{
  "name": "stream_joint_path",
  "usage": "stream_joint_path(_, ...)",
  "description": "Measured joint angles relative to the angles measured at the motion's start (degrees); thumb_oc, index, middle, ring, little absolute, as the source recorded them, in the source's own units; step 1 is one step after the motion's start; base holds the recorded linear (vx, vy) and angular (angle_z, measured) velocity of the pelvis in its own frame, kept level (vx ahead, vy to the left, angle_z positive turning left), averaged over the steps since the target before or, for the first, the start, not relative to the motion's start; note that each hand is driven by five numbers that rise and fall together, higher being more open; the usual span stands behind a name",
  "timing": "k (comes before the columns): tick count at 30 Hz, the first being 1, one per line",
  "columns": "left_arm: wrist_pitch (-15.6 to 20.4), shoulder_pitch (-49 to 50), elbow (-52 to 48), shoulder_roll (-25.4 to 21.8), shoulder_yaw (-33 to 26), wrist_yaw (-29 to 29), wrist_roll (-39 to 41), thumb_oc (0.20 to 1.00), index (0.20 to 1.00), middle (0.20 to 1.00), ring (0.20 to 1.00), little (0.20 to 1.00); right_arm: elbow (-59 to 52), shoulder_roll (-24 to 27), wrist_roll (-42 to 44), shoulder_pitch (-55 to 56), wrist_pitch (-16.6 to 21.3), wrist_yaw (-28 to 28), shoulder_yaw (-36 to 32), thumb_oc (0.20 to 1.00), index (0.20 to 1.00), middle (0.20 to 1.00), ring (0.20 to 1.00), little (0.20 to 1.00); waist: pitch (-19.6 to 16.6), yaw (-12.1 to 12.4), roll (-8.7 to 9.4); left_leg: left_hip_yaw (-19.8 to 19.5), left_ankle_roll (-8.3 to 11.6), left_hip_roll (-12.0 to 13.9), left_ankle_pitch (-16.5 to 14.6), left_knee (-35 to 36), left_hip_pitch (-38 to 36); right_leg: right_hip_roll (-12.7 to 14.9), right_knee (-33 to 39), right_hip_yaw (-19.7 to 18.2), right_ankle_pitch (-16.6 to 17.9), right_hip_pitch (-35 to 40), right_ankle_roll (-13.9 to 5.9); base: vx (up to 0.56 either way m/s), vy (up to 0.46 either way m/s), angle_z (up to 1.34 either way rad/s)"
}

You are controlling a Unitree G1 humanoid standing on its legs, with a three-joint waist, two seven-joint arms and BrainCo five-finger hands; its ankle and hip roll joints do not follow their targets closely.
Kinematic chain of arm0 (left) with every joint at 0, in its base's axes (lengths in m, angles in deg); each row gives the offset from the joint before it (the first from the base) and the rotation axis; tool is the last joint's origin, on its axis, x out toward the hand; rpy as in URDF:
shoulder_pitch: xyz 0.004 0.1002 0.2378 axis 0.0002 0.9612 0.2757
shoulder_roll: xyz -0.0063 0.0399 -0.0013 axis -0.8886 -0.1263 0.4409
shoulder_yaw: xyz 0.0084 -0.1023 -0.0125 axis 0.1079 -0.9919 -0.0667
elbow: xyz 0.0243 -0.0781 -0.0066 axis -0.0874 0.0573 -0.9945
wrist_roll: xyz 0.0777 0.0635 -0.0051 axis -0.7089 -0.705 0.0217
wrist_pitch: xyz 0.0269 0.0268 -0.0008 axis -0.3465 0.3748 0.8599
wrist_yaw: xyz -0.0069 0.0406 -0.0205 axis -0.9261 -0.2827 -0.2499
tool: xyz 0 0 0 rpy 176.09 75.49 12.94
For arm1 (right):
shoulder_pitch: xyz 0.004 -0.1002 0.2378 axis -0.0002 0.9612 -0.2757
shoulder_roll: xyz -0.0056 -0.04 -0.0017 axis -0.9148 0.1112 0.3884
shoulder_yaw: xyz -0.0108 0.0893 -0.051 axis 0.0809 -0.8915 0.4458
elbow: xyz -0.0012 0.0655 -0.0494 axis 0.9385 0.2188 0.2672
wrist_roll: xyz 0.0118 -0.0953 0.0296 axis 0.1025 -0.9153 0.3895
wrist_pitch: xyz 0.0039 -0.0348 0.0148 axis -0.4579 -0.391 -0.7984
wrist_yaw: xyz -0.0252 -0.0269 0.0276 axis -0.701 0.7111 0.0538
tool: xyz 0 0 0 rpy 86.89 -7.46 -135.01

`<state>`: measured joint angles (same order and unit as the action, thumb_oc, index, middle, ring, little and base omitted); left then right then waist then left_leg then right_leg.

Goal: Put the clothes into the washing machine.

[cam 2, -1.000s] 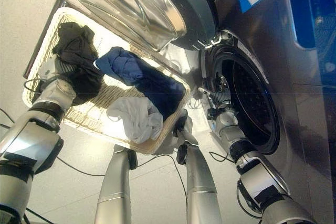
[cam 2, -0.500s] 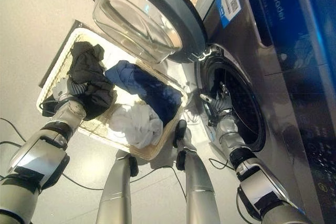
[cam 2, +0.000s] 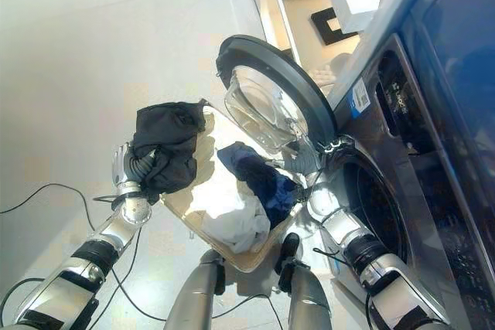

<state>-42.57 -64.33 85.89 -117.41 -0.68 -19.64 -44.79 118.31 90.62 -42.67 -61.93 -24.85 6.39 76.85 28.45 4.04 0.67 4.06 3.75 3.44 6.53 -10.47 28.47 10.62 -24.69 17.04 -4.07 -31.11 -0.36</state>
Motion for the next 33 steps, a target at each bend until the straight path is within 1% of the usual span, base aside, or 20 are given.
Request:
stream_joint_path(4,1.89,0.02,-1.94,-0.01,0.05,-2.15,-0.49,0.200,0.200,0.200,0.200,0.200,0.04,0.04,0.00,-0.26,-0.12,3.10,0.03,1.000,1.000,1.000,1.000,1.000,1.76,0.45,-0.03,-1.16,-0.04,-0.08,0.01,0.11,-0.91,-0.01,0.55,1.14,-0.02,1.79,0.03,0.01,-0.030,0.13)
stream_joint_path(5,2.38,0.07,-3.01,-0.12,0.05,-3.25,-0.84,0.200,0.200,0.200,0.200,0.200,0.01,0.14,0.06,-0.79,-0.15,5.75,0.10,1.000,1.000,1.000,1.000,1.000,1.80,1.09,-0.03,-1.19,-0.04,-0.10,0.01,0.20,-1.50,0.03,0.66,1.27,-0.03,2.44,0.03,0.00,-0.026,0.05)
stream_joint_path(6,2.52,0.09,-3.62,-0.18,0.09,-3.50,-1.14,0.200,0.200,0.200,0.200,0.200,0.02,0.19,0.06,-1.04,-0.19,6.56,0.18,1.000,1.000,1.000,1.000,1.000,1.81,1.31,-0.02,-1.19,-0.04,-0.12,0.01,0.29,-1.77,0.03,0.69,1.29,-0.03,2.65,0.03,0.00,-0.027,0.03)
stream_joint_path(7,3.43,0.28,-5.54,-0.66,0.18,-4.20,-1.24,0.200,0.200,0.200,0.200,0.200,-0.08,0.24,0.16,-2.12,-0.45,9.24,0.51,1.000,1.000,1.000,1.000,1.000,1.82,1.71,-0.03,-1.30,-0.07,-0.20,0.04,0.37,-2.34,0.10,0.67,1.55,-0.06,3.24,-0.02,-0.01,-0.025,0.06)
stream_joint_path(10,5.25,0.43,-10.21,-2.34,0.41,-6.22,-1.21,0.200,0.200,0.200,0.200,0.200,-0.51,0.30,0.94,-5.33,-2.08,14.46,2.36,1.000,1.000,1.000,1.000,1.000,1.82,1.74,-0.07,-1.65,-0.31,-0.57,0.25,0.80,-3.08,0.57,0.38,2.01,-0.54,3.99,-0.62,-0.01,-0.037,0.10)
stream_joint_path(11,5.87,0.31,-10.99,-2.69,0.41,-7.00,-1.22,0.200,0.200,0.200,0.200,0.200,-0.50,0.28,1.20,-6.03,-2.53,15.44,2.68,1.000,1.000,1.000,1.000,1.000,1.83,1.80,-0.09,-1.77,-0.27,-0.63,0.33,0.91,-3.05,0.63,0.38,2.07,-0.56,3.96,-0.62,-0.01,-0.042,0.12)
stream_joint_path(12,6.23,0.17,-12.87,-3.01,0.49,-9.12,-1.00,0.200,0.200,0.200,0.200,0.200,-0.38,0.07,1.38,-7.23,-3.82,17.20,3.06,1.000,1.000,1.000,1.000,1.000,1.86,2.08,-0.16,-2.09,-0.29,-0.85,0.54,0.97,-3.01,0.87,0.13,2.23,-0.56,3.95,-0.62,-0.01,-0.026,0.10)
stream_joint_path(13,6.48,0.04,-13.32,-2.98,0.69,-9.99,-1.02,0.200,0.200,0.200,0.200,0.200,-0.34,0.07,1.37,-7.61,-4.26,17.76,3.36,1.000,1.000,1.000,1.000,1.000,1.86,2.10,-0.16,-2.18,-0.31,-0.95,0.57,0.98,-3.01,1.03,0.00,2.19,-0.62,3.91,-0.64,-0.01,-0.030,0.15)
stream_joint_path(14,6.63,-0.20,-14.83,-3.09,1.96,-12.51,-0.93,0.200,0.200,0.200,0.200,0.200,-0.09,0.01,1.82,-9.15,-5.49,19.16,4.66,1.000,1.000,1.000,1.000,1.000,1.88,2.51,-0.27,-2.60,-0.34,-1.30,0.68,1.00,-2.98,1.53,-0.42,2.31,-0.95,3.75,-0.66,-0.01,-0.021,0.11)
stream_joint_path(16,7.09,-0.42,-16.19,-3.12,3.62,-14.76,-0.93,0.200,0.200,0.200,0.200,0.200,-0.06,-0.35,2.32,-10.44,-6.40,20.35,4.99,1.000,1.000,1.000,1.000,1.000,1.93,3.19,-0.50,-2.63,-0.33,-1.38,0.71,1.02,-2.84,1.65,-0.55,2.33,-1.00,3.49,-0.65,0.00,-0.009,0.04)
stream_joint_path(17,7.77,-0.60,-17.41,-3.19,5.31,-17.58,0.10,0.200,0.200,0.200,0.200,0.200,0.11,-0.76,3.28,-11.94,-7.20,21.52,5.27,1.000,1.000,1.000,1.000,1.000,2.12,3.41,-0.85,-2.72,-0.32,-1.47,0.79,1.08,-2.70,1.68,-0.62,2.33,-1.01,3.38,-0.66,0.00,0.000,0.00)
stream_joint_path(19,8.17,-0.60,-17.92,-3.11,6.20,-20.25,1.44,0.200,0.200,0.200,0.200,0.200,0.68,-1.30,3.60,-13.59,-8.05,22.52,5.59,1.000,1.000,1.000,1.000,1.000,2.32,3.71,-1.23,-2.83,-0.32,-1.65,0.80,1.12,-2.71,1.86,-1.08,2.36,-1.24,3.35,-0.79,0.00,0.001,0.05)
stream_joint_path(20,8.17,-0.59,-19.11,-3.13,6.92,-23.07,3.58,0.200,0.200,0.200,0.200,0.200,1.68,-1.90,3.62,-15.16,-8.88,23.28,5.98,1.000,1.000,1.000,1.000,1.000,2.45,3.72,-1.54,-2.85,-0.48,-1.78,0.92,1.26,-2.76,2.00,-1.25,2.38,-1.35,3.34,-0.86,0.01,0.010,0.05)
stream_joint_path(23,8.34,-0.72,-21.70,-2.68,7.58,-28.35,6.99,0.200,0.200,0.200,0.200,0.200,3.95,-3.12,3.64,-17.64,-10.23,24.52,6.88,1.000,1.000,1.000,1.000,1.000,2.47,3.90,-1.97,-2.91,-0.76,-2.17,1.16,1.35,-2.86,2.40,-1.73,2.49,-1.53,3.33,-0.72,0.01,0.014,0.07)
stream_joint_path(26,8.25,-2.18,-21.98,-2.67,8.23,-31.89,9.52,0.200,0.200,0.200,0.200,0.200,5.90,-3.20,3.61,-18.76,-11.01,25.15,7.02,1.000,1.000,1.000,1.000,1.000,2.61,4.26,-2.82,-3.42,-0.80,-2.62,1.15,1.35,-2.93,2.73,-1.95,2.52,-1.72,3.43,-0.86,0.01,0.018,0.04)
stream_joint_path(28,8.13,-3.26,-21.98,-2.68,9.11,-34.09,11.06,0.200,0.200,0.200,0.200,0.200,7.50,-3.64,3.57,-18.95,-11.40,25.13,7.10,1.000,1.000,1.000,1.000,1.000,2.62,4.62,-2.87,-3.48,-0.81,-2.70,1.16,1.35,-3.20,2.80,-2.01,2.51,-1.74,3.71,-0.89,0.00,0.000,0.00)
stream_joint_path(33,6.84,-4.42,-22.08,-2.65,10.63,-36.48,13.79,0.200,0.200,0.200,0.200,0.200,7.55,-4.72,3.54,-19.02,-11.66,25.12,7.61,1.000,1.000,1.000,1.000,1.000,2.58,4.60,-2.93,-3.59,-0.89,-2.83,1.22,1.26,-4.00,2.94,-2.30,2.39,-1.84,4.45,-0.98,0.00,0.000,0.00)
